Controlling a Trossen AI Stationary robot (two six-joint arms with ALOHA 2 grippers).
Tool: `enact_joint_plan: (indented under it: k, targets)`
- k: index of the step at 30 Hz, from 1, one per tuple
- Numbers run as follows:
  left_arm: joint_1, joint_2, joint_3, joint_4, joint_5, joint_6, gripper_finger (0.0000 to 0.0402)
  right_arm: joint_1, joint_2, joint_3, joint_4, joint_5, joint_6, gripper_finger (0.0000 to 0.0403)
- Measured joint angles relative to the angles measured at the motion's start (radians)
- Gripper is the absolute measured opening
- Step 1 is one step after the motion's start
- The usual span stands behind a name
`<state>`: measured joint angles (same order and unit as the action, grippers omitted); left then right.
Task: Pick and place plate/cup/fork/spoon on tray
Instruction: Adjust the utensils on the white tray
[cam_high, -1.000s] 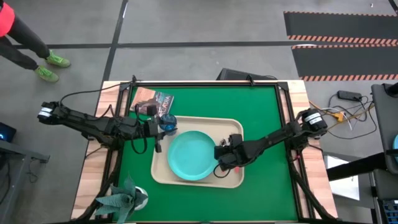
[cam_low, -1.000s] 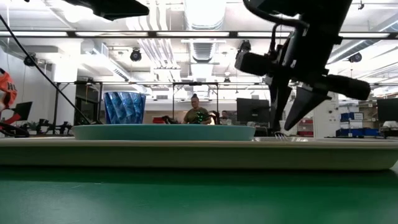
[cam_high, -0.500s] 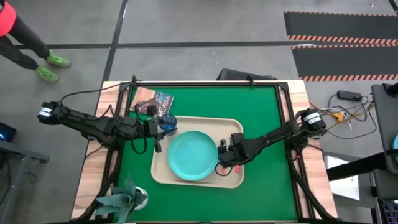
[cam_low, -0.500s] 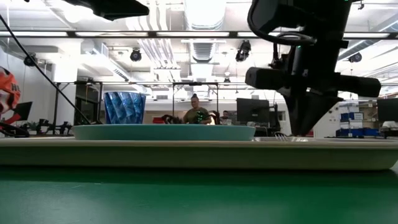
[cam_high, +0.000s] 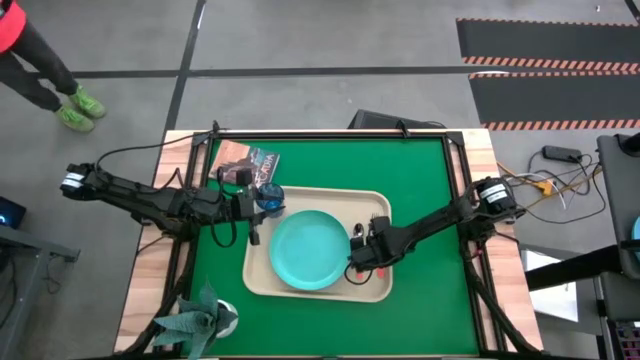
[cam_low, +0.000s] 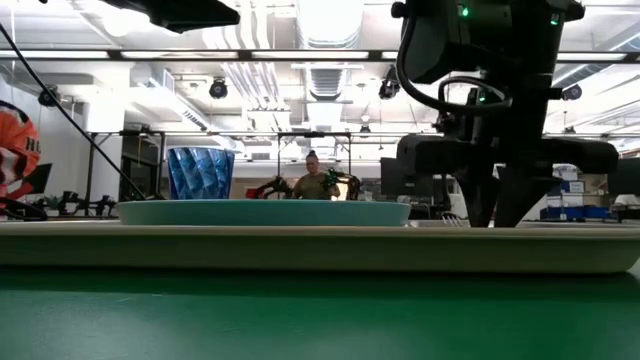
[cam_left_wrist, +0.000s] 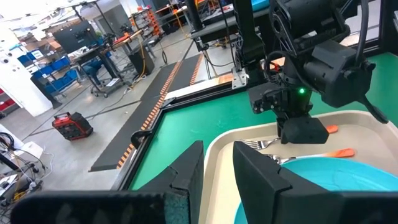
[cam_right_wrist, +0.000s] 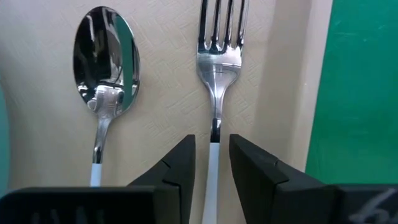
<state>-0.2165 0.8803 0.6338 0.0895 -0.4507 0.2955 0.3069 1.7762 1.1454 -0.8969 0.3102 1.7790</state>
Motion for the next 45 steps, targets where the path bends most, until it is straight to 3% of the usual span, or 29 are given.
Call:
enact_joint_plan:
  k: [15, 27, 45]
  targets:
    - [0.000, 0.000, 0.000, 0.000, 0.000, 0.000, 0.0073, 0.000, 0.012, 0.002, 0.018, 0.005, 0.046, 0.0015]
    - [0.000, 0.000, 0.000, -0.001, 0.000, 0.000, 0.0073, 0.003, 0.008, 0.052, 0.017, 0.001, 0.133, 0.0013]
    - [0.000, 0.000, 0.000, 0.000, 0.000, 0.000, 0.0073, 0.003, 0.020, 0.036, 0.018, 0.041, 0.133, 0.0013]
